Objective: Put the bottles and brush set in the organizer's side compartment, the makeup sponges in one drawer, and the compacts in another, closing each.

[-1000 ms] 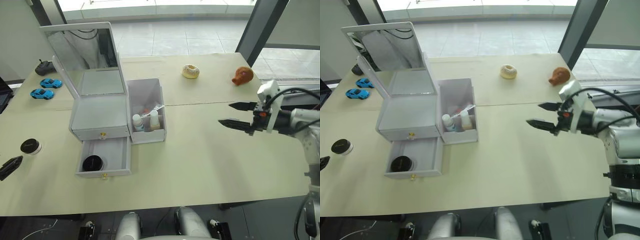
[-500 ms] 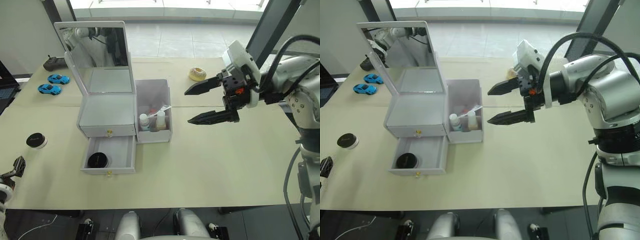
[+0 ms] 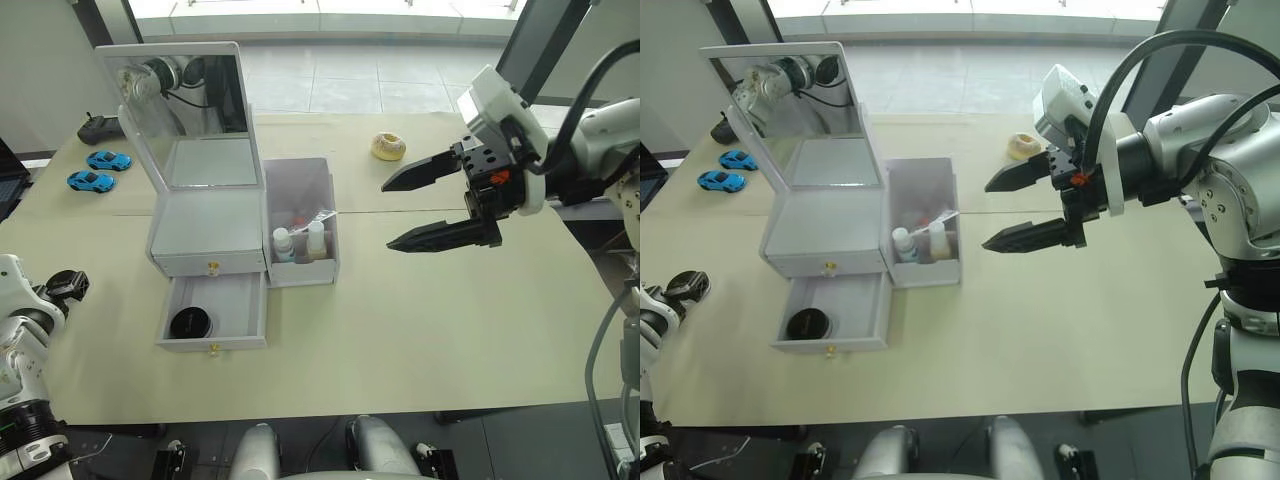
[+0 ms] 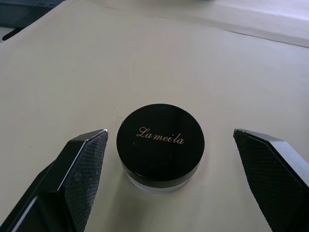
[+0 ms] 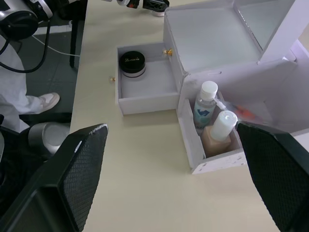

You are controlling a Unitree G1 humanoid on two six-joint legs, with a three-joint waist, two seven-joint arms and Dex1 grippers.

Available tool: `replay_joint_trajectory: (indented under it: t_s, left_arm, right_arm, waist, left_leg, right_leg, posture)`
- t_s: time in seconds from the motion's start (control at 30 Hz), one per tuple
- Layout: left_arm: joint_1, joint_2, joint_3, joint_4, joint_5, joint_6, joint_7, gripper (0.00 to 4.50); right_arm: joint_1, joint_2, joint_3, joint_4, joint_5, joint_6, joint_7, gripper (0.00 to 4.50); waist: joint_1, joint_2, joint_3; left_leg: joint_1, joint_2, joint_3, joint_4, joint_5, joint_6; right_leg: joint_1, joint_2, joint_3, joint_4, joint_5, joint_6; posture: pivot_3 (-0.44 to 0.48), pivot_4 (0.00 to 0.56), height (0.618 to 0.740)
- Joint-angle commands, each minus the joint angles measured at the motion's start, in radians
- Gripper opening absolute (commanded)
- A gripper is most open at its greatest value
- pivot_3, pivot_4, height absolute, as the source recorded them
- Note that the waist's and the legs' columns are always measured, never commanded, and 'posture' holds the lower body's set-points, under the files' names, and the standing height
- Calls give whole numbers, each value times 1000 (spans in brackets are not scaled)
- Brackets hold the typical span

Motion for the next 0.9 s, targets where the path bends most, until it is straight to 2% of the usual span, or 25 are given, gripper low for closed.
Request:
replay_joint_trajectory:
  t_s: [0.03,0.27,0.53,0.7,0.9]
  left_arm:
    - [-62,33,-12,66,21,-54,12,4478]
    - [-126,64,-43,216,59,-116,36,4478]
    - [-139,51,-65,252,58,-127,38,4478]
    - [-158,49,-61,299,50,-163,39,2997]
    - [-151,56,-41,276,33,-153,48,2901]
  right_arm:
    - [-3,-17,-63,-46,33,27,-34,4500]
    - [-19,-9,-53,-40,19,22,-87,4500]
    - [-16,-10,-43,-32,4,11,-111,4500]
    - [-27,-9,-45,-39,5,19,-121,4500]
    - [-22,-14,-53,-46,8,15,-124,4500]
  waist:
    - [-1,0,0]
    - [-3,0,0]
    - [-1,0,0]
    - [-2,0,0]
    - [-2,0,0]
  left_leg:
    - [0,0,0,0,0,0]
    - [0,0,0,0,0,0]
    - [-1,0,0,0,0,0]
    - [-1,0,0,0,0,0]
    - [-1,0,0,-1,0,0]
  right_leg:
    - [0,0,0,0,0,0]
    - [0,0,0,0,0,0]
    - [0,0,0,0,0,0]
    - [0,0,0,0,0,0]
    - [0,0,0,0,0,0]
  posture:
    - [0,150,740]
    - [0,150,740]
    - [0,150,740]
    - [0,150,740]
    - [0,150,740]
